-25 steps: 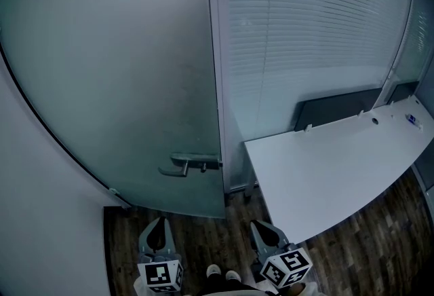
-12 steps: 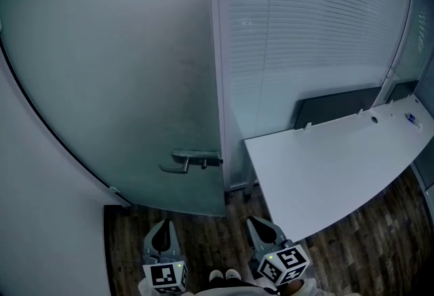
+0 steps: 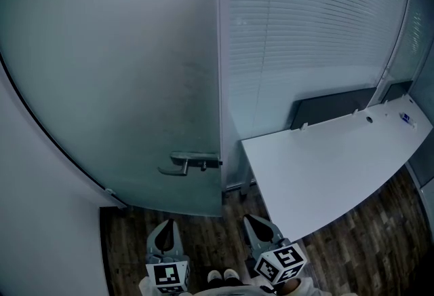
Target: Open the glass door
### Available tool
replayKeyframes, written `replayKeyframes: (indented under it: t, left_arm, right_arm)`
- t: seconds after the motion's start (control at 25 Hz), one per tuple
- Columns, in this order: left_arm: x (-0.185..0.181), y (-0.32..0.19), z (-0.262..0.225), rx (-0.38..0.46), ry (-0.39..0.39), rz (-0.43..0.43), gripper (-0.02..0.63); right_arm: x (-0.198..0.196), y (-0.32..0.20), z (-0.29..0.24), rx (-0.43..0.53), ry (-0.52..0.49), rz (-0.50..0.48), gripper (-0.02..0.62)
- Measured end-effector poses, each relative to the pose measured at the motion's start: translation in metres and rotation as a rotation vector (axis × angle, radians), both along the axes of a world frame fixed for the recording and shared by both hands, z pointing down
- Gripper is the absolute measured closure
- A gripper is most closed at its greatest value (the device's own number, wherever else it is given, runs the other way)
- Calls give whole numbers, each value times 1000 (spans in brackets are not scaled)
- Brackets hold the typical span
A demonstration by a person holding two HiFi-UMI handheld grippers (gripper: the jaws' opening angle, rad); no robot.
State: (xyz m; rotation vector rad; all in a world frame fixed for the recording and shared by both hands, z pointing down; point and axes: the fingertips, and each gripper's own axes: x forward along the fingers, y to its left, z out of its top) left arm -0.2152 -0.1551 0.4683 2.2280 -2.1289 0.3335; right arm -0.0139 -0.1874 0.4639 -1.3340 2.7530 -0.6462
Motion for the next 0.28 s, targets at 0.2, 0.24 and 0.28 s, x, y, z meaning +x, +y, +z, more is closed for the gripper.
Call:
replayKeyframes:
  t: [0.2,0.24,0.28]
  left_arm:
    - [-4,-1,-2,15,-15,11,601]
    - [-5,-1,-1,11,-11,11,601]
    - [-6,-1,1,6,-6,12,601]
  right_arm:
    - [-4,0,-1,2,4,6,592]
    - [-5,0,-1,3,4,7,593]
    - [-6,0,0,3,5,9,593]
